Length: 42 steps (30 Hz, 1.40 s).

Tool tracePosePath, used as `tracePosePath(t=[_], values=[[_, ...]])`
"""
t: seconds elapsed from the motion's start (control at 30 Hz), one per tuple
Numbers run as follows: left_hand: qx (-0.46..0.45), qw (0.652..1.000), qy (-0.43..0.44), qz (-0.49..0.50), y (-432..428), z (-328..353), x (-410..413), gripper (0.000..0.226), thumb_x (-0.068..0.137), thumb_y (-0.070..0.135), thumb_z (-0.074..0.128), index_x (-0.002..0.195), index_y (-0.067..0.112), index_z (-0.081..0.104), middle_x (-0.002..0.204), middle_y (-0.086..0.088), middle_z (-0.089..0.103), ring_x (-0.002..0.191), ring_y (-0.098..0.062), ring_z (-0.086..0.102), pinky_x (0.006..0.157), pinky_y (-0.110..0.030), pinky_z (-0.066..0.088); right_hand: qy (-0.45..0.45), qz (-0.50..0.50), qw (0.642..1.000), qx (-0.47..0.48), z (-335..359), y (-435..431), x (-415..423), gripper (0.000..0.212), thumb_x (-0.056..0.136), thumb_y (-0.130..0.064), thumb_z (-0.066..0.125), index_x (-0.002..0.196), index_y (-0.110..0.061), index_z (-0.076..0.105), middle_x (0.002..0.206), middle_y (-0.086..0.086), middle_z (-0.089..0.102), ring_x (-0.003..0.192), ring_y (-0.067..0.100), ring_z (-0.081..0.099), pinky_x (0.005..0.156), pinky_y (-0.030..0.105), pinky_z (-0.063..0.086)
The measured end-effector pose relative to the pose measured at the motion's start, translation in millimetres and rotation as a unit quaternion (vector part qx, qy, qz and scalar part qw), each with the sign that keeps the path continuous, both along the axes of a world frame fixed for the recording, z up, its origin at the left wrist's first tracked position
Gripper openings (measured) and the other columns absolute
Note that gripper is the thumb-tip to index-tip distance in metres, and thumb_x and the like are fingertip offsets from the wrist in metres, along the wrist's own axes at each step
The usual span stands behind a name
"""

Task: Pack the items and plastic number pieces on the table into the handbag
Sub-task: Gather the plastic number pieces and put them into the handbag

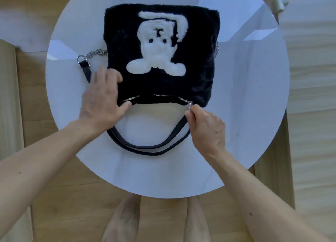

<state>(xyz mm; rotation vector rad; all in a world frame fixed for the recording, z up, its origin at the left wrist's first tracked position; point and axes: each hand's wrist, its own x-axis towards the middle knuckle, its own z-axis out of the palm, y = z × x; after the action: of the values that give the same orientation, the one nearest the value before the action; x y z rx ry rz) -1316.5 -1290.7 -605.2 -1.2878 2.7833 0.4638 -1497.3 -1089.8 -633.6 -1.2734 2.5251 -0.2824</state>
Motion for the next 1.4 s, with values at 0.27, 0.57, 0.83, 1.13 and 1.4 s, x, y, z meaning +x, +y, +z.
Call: tracePosePath(t=[0.27,0.57,0.83,1.13,1.4], values=[[-0.061,0.973,0.016,-0.221,42.3,-26.9,-96.9,0.054,0.075,0.038,0.077,0.118,0.014,0.055,0.11,-0.009,0.054,0.099,-0.029,0.05,0.08,-0.04,0.043,-0.122,-0.066,0.987,-0.086,-3.0,-15.8,-4.4,0.028,0.097,-0.038,0.052,0.078,-0.018,0.049,0.064,-0.006,0.05,0.061,0.019,0.047,0.054,0.035,0.036],[0.004,0.973,0.029,-0.23,18.1,-40.5,-114.2,0.027,0.087,0.003,0.062,0.113,0.009,0.066,0.103,-0.009,0.064,0.099,-0.032,0.058,0.084,-0.042,0.043,-0.393,-0.208,0.893,-0.073,-27.3,-14.7,-65.3,0.043,0.085,-0.011,0.072,0.124,-0.023,0.057,0.111,-0.01,0.067,0.103,0.007,0.063,0.088,0.025,0.048],[0.027,0.965,0.022,-0.261,18.3,-34.9,-119.9,0.027,0.086,0.002,0.064,0.111,0.011,0.069,0.094,-0.009,0.061,0.088,-0.03,0.054,0.074,-0.044,0.046,-0.471,-0.196,0.86,-0.031,-10.8,-19.2,-96.3,0.014,0.079,-0.009,0.041,0.07,-0.003,0.05,0.074,0.009,0.039,0.073,0.025,0.035,0.071,0.037,0.031],[0.011,0.966,-0.01,-0.259,30.6,-36.2,-125.5,0.036,0.084,0.026,0.06,0.117,0.012,0.063,0.107,-0.008,0.059,0.103,-0.03,0.051,0.085,-0.042,0.045,-0.45,-0.223,0.862,-0.071,-15.8,-23.1,-83.9,0.024,0.082,-0.012,0.036,0.064,-0.023,0.025,0.063,-0.004,0.028,0.062,0.018,0.026,0.061,0.038,0.021],[-0.005,0.962,0.031,-0.271,37.8,-49.0,-112.6,0.026,0.091,0.026,0.049,0.111,0.014,0.062,0.098,-0.007,0.057,0.088,-0.027,0.05,0.074,-0.042,0.043,-0.36,-0.16,0.917,-0.054,-29.7,-6.7,-78.4,0.035,0.093,-0.034,0.059,0.126,-0.022,0.059,0.111,-0.006,0.069,0.105,0.015,0.065,0.094,0.039,0.052]])
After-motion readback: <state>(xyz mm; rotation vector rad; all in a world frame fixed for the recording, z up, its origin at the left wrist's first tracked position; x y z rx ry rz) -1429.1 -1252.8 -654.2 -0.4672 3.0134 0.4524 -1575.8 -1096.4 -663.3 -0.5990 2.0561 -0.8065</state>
